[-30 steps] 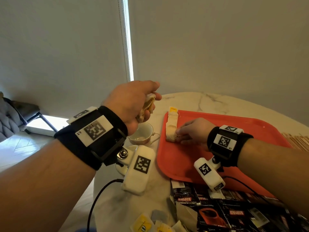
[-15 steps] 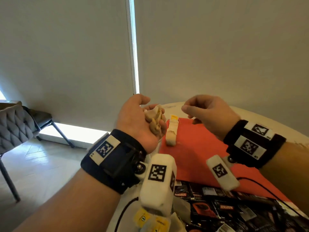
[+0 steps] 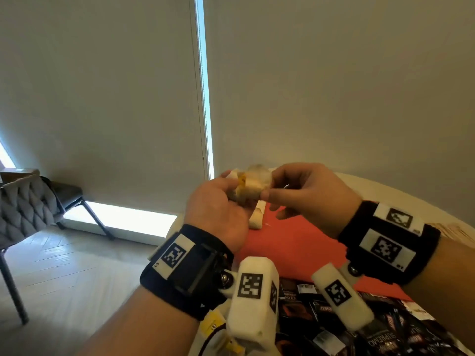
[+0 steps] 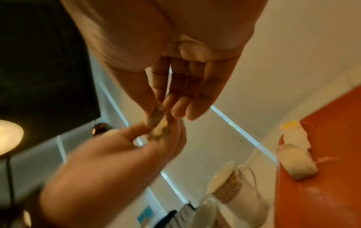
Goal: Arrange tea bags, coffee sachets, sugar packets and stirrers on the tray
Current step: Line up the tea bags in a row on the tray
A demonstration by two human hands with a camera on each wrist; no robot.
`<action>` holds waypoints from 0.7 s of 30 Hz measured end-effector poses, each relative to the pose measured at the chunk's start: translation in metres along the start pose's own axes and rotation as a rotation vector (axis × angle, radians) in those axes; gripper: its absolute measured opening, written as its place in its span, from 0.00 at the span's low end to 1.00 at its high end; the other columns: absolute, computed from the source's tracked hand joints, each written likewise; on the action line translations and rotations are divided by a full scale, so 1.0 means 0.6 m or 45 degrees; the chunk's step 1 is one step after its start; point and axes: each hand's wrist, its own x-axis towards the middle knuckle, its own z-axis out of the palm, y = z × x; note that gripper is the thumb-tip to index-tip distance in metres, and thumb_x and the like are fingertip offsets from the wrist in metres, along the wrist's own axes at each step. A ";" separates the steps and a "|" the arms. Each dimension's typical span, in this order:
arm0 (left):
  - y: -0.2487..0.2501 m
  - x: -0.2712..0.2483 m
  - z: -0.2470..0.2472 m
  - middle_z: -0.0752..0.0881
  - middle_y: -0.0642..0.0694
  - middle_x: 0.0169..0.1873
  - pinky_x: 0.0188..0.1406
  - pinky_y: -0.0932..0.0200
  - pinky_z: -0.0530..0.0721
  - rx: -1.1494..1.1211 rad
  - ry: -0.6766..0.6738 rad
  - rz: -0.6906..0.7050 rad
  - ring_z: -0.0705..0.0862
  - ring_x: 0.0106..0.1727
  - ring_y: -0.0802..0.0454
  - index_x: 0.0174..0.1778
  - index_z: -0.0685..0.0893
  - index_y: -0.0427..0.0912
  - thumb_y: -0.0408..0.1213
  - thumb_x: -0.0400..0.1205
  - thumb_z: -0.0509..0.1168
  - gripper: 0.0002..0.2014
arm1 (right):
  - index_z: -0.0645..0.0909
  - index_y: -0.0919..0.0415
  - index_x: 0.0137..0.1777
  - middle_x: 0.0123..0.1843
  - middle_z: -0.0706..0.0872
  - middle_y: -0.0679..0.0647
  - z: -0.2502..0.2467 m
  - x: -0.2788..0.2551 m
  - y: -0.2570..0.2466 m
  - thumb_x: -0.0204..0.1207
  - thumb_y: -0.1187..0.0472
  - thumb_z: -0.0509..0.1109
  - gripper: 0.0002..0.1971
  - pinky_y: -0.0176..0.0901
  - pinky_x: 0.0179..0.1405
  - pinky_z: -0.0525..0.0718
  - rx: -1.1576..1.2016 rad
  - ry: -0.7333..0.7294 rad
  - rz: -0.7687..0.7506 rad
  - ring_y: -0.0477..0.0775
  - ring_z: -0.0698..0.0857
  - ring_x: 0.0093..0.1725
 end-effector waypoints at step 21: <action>0.036 -0.006 -0.013 0.86 0.51 0.25 0.27 0.62 0.77 1.081 -0.178 0.237 0.79 0.26 0.59 0.54 0.90 0.38 0.34 0.89 0.66 0.07 | 0.86 0.55 0.56 0.47 0.90 0.51 0.009 0.017 -0.001 0.75 0.60 0.82 0.11 0.49 0.43 0.93 -0.118 0.107 -0.165 0.50 0.92 0.44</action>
